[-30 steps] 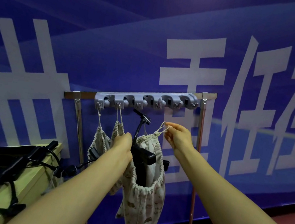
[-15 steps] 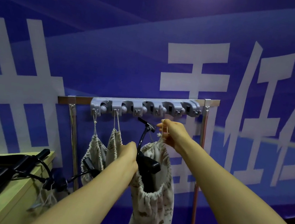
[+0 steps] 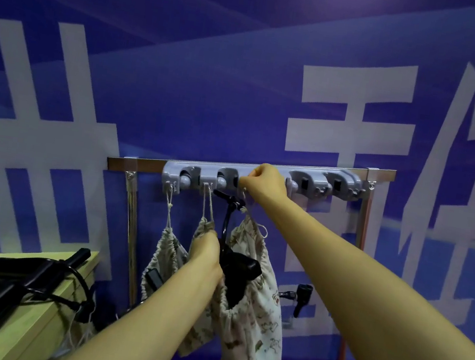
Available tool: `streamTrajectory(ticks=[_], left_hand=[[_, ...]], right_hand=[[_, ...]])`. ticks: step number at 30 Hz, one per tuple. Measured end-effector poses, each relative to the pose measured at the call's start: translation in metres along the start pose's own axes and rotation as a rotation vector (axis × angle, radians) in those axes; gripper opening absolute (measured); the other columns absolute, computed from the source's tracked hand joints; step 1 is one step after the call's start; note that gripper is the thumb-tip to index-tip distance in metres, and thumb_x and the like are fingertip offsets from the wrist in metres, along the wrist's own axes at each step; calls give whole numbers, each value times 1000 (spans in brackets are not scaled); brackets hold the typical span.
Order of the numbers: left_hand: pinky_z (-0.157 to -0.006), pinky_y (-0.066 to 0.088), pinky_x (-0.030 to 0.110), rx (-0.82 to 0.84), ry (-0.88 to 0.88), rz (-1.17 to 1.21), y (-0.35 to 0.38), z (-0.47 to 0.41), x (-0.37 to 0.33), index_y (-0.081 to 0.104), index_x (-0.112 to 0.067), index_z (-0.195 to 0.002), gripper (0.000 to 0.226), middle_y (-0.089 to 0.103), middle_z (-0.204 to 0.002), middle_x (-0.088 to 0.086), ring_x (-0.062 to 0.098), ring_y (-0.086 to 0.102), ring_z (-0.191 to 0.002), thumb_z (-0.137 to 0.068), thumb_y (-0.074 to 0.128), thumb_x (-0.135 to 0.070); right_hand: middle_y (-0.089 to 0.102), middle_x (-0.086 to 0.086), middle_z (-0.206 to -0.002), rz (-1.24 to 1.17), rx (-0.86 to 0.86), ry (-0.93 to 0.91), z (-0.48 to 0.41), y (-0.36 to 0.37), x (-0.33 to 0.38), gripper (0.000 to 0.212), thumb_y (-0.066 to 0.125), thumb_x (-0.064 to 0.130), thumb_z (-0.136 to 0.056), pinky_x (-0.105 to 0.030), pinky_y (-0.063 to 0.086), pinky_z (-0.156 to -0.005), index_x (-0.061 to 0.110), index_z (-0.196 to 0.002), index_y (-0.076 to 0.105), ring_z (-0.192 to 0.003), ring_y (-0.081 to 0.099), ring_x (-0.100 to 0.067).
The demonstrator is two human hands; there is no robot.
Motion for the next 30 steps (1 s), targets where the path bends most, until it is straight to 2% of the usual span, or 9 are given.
streamTrajectory(ticks=[5,7,9,12,16,20,26,28,30], left_hand=[[-53,42,32,7,23,-22,3,-9,-1,54,8,-123,36,60,-89,21,27,52,-63,-97,41,-14],[-79,53,41,56,3,-40,10,-16,6,49,4,-130,41,57,-126,25,37,62,-98,-97,41,-17],[-98,49,45,72,-27,-56,12,-23,18,46,-2,-136,45,52,-137,20,36,55,-122,-96,43,-22],[-95,50,43,63,-59,-78,15,-48,45,47,-3,-136,48,56,-131,19,36,57,-118,-94,44,-26],[-80,46,38,30,-68,-51,13,-25,48,50,8,-127,43,59,-111,23,36,59,-97,-98,40,-22],[-93,49,47,39,-83,-111,15,-22,51,48,6,-130,45,58,-126,28,42,59,-110,-98,41,-25],[-103,46,43,113,-65,-194,8,-22,35,46,-1,-135,44,54,-135,20,35,53,-124,-98,39,-24],[-85,54,32,107,-77,-201,-1,-15,27,54,-2,-127,42,65,-109,19,32,65,-98,-98,40,-28],[-45,46,13,131,-77,-217,-7,-3,15,60,-5,-86,33,56,-59,9,20,56,-46,-99,38,-26]], right_hand=[[41,-6,-51,1,-30,58,-15,8,-11,27,60,9,-74,-34,37,-59,13,-54,43,-59,45,-23],[37,-5,-50,-15,-36,101,-17,8,-19,32,60,8,-71,-32,35,-58,15,-49,38,-58,41,-22],[38,-6,-53,-63,-19,165,-16,10,-29,30,63,7,-69,-32,35,-56,17,-51,40,-58,40,-22],[44,-11,-61,-220,15,243,-13,17,-41,21,58,6,-73,-27,31,-49,10,-56,47,-53,36,-21],[30,-1,-55,-514,38,391,-10,26,-55,26,40,4,-81,-22,19,-45,16,-60,33,-48,24,-13],[32,-5,-57,-513,34,380,-5,28,-60,28,38,1,-87,-28,23,-51,12,-61,37,-48,27,-17],[36,-5,-60,-435,-18,194,10,22,-48,38,36,21,-98,-32,32,-54,17,-60,32,-51,34,-17],[34,-3,-62,-335,-81,159,21,13,-43,38,38,24,-97,-31,30,-56,17,-61,28,-55,34,-18],[35,-4,-70,-233,-172,124,35,0,-33,38,39,26,-98,-28,24,-49,19,-62,29,-54,32,-18]])
Point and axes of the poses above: each hand's wrist, its own z-axis away from the middle knuckle, its own y-axis out of the palm, x = y × z, the point moved 10 cm from there along -z, towards the middle knuckle
